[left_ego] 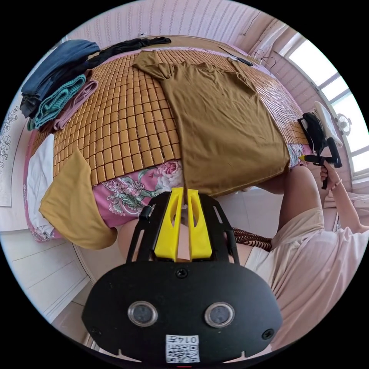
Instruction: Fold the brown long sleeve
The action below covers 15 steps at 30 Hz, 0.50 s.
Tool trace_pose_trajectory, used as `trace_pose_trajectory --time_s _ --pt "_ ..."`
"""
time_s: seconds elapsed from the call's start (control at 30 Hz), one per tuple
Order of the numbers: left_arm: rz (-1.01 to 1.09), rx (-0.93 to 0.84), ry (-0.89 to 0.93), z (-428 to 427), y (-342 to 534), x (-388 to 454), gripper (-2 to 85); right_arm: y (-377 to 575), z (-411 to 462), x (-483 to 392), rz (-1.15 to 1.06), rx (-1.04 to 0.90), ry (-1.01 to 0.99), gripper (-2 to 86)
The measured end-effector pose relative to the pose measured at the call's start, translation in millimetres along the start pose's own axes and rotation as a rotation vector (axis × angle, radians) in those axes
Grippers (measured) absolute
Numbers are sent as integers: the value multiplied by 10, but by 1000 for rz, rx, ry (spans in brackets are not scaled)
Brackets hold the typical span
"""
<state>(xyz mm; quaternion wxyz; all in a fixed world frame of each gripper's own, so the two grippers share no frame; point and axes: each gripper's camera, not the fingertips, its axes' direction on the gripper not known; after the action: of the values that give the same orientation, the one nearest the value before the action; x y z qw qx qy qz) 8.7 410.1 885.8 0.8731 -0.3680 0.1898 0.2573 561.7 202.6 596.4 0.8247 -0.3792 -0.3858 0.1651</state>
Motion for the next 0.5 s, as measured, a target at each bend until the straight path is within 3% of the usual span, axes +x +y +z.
trace_pose_trajectory --time_s 0.2,0.37,0.5 --pt "131 118 -19 -514 -127 171 7 -158 -537 -71 -102 184 110 34" --pt "257 221 -6 -585 -1257 487 9 -1067 -900 -79 -245 358 110 92" --pt "328 254 38 -438 -2307 754 11 -2158 -1015 -39 -282 378 129 101"
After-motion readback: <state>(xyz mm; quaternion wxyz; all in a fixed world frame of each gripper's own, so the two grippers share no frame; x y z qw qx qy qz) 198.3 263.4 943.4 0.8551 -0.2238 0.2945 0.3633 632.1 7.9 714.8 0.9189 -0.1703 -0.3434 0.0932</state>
